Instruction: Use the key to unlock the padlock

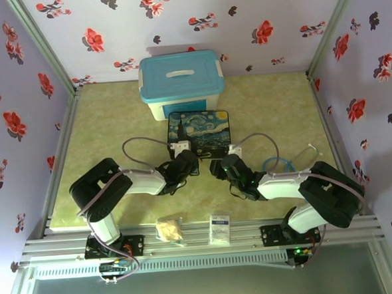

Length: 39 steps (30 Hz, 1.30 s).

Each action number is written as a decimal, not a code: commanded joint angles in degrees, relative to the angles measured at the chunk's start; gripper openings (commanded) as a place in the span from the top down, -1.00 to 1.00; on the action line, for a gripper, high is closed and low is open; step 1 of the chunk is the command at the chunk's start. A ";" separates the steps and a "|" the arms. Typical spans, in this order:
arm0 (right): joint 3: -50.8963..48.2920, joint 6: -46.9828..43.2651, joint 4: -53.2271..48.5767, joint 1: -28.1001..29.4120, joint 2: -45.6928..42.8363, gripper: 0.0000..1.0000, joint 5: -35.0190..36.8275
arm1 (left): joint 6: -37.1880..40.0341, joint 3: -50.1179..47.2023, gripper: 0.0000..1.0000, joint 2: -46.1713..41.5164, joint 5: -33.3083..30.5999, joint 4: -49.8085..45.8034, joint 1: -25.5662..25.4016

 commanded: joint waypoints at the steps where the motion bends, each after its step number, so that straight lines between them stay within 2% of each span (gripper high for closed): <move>1: -1.59 2.04 2.28 -0.94 -0.52 0.16 1.17 | 1.24 2.73 0.59 2.17 1.42 0.82 -0.57; 6: -2.60 2.25 4.45 -1.16 -0.59 0.15 0.93 | 1.93 3.76 0.60 2.21 1.76 0.88 -2.11; 10: -6.04 4.04 12.84 -2.45 0.59 0.10 0.51 | 2.13 4.25 0.63 2.29 2.44 2.50 -2.83; 13: -6.68 5.19 18.81 -3.92 3.95 0.09 -3.25 | 1.73 4.40 0.66 1.92 3.45 3.65 -2.82; 16: -6.24 4.81 21.95 -3.68 5.96 0.03 -6.12 | 1.71 3.34 0.65 -2.41 3.52 2.36 -2.63; 18: -5.19 3.57 20.48 -2.86 6.11 -0.04 -5.93 | 1.49 2.27 0.62 -6.79 3.40 0.41 -2.13; 21: -1.80 3.14 10.99 -0.33 5.71 -0.07 -1.07 | 1.43 1.72 0.49 -13.58 3.06 -6.28 -0.21; 25: 4.37 3.66 0.33 3.85 7.39 -0.17 7.38 | 1.97 0.61 -0.09 -21.43 3.12 -12.63 4.59; 28: 11.26 2.76 -8.15 6.72 10.87 -0.18 10.89 | 5.07 2.23 -0.30 -22.81 3.27 -16.52 8.30; 30: 13.73 2.71 -9.73 7.83 13.52 -0.17 12.14 | 6.16 3.18 -0.45 -22.34 4.12 -17.95 10.94; 34: 16.35 3.05 -11.66 9.10 16.49 -0.21 14.32 | 8.05 4.58 -0.56 -20.07 8.13 -16.26 15.34; 39: 20.49 2.07 -14.75 10.41 20.15 -0.23 16.06 | 10.50 8.62 -0.59 -14.42 9.10 -16.18 17.52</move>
